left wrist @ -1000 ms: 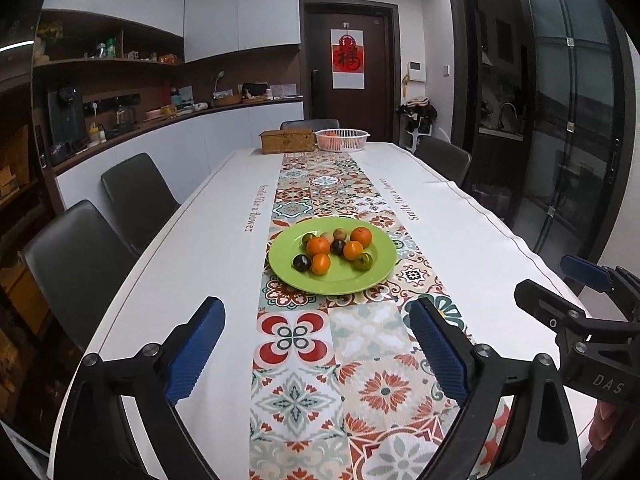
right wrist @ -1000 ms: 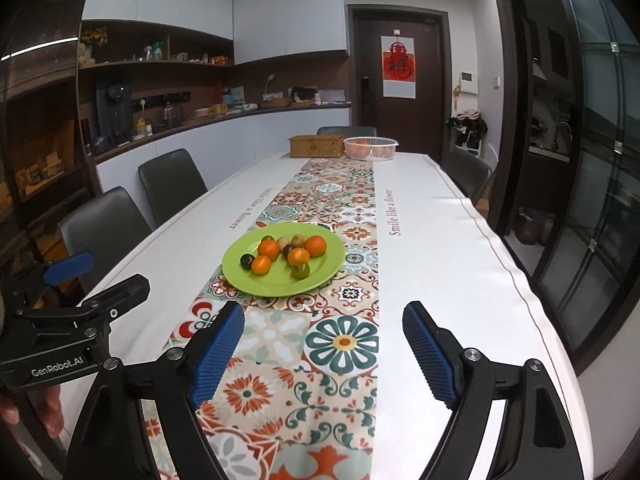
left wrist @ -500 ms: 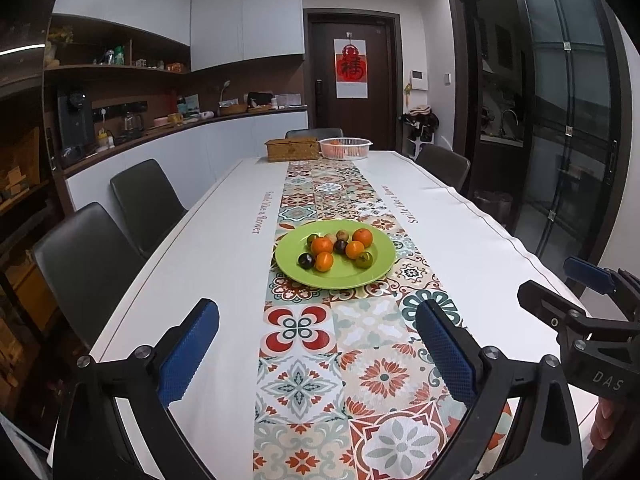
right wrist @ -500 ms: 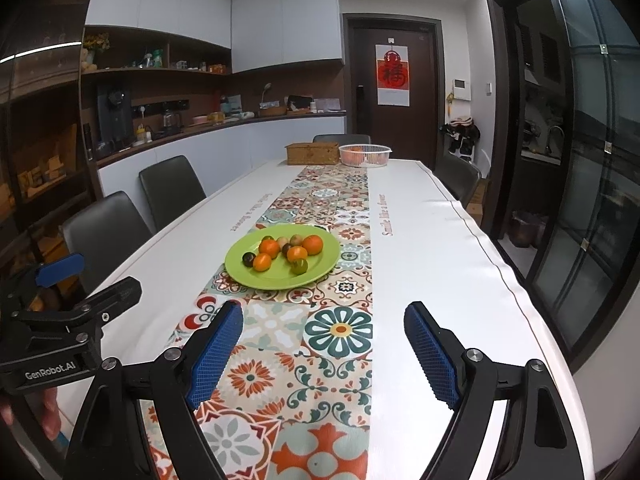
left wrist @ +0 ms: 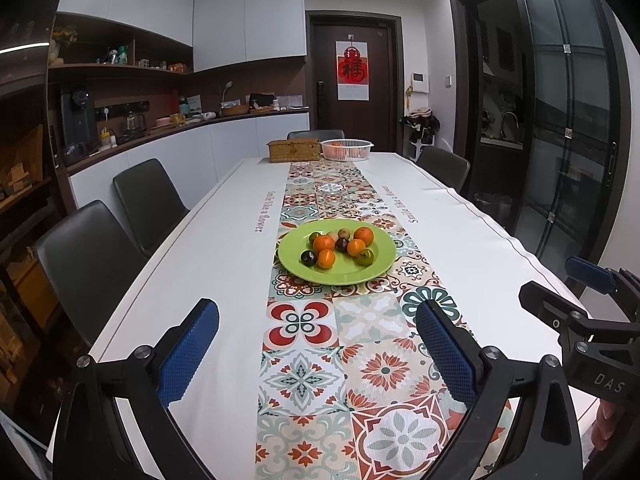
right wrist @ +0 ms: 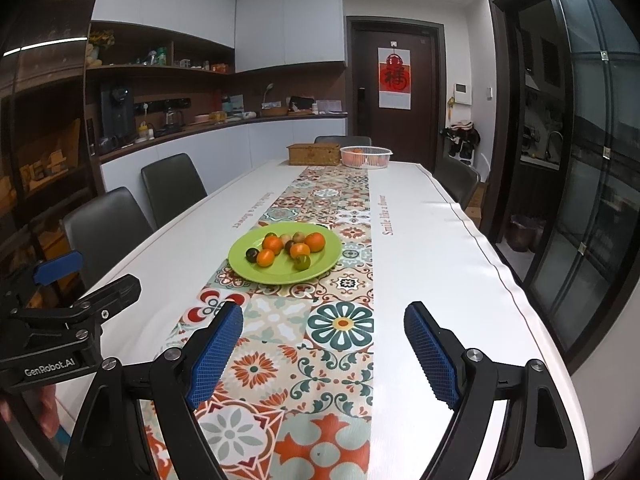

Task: Organize fruits

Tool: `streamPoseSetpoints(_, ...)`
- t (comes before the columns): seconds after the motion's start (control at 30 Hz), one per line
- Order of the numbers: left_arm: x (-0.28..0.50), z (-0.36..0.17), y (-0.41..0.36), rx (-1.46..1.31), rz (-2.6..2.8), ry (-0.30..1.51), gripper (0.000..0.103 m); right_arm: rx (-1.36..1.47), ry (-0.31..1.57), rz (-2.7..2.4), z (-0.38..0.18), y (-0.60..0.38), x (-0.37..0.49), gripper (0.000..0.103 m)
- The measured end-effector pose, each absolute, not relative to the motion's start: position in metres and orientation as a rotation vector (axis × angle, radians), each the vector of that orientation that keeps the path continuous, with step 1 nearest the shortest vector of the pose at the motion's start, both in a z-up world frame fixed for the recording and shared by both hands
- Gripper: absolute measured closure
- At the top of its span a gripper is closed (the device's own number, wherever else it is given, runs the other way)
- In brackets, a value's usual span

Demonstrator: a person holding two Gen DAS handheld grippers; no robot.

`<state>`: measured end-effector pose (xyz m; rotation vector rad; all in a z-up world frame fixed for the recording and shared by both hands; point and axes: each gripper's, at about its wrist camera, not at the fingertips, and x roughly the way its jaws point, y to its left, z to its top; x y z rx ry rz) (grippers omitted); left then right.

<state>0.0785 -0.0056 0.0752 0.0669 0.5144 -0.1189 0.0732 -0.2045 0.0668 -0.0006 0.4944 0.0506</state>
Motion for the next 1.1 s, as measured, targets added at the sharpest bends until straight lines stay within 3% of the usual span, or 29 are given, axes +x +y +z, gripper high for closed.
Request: streamPoseSetpoints(1.1,0.0779,0.073,-0.0083,0.069,-0.105,0.52,0.0,0.006,0.504,0.049,0.0625,-0.2054,0.0731,0.019)
